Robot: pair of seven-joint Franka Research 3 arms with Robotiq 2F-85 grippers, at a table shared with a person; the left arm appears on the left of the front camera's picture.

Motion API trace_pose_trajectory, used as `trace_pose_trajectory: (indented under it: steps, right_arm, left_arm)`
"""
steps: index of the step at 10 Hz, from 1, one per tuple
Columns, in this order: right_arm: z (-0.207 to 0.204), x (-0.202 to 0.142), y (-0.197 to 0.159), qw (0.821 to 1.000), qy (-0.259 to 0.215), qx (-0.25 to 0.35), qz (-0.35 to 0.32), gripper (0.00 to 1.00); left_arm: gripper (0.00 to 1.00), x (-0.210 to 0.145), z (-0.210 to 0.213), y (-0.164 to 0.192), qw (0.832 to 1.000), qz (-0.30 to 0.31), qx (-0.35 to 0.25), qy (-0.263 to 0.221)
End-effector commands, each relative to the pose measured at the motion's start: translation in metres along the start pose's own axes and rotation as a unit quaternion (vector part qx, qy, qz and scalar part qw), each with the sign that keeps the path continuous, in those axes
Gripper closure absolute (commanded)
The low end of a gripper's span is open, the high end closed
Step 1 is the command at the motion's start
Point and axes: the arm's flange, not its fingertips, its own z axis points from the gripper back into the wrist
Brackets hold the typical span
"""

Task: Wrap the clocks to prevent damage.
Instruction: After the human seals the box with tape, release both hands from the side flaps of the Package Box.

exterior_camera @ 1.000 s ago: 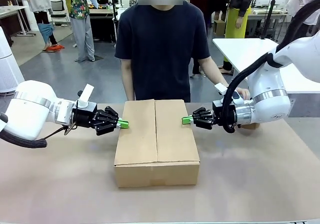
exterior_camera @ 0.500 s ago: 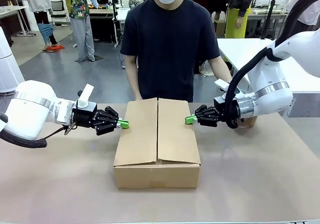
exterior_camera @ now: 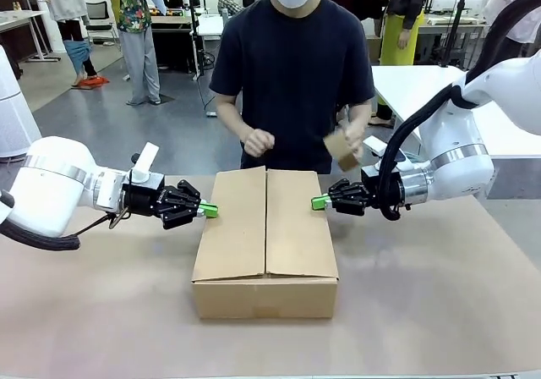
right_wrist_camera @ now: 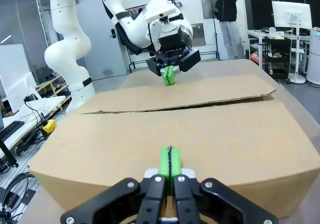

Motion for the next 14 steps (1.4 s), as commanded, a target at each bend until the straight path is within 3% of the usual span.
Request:
trace_pose_trajectory:
  steps: [1, 14]
  right_arm:
    - [-0.0063, -0.0044, 0.0017, 1.000, 0.005, -0.014, 0.006, 0.99]
    - [-0.0063, -0.0044, 0.0017, 1.000, 0.005, -0.014, 0.006, 0.99]
  left_arm:
    - [1.00, -0.0038, -0.0014, -0.0004, 1.000, 0.001, 0.002, 0.007]
    - [1.00, -0.0038, -0.0014, -0.0004, 1.000, 0.001, 0.002, 0.007]
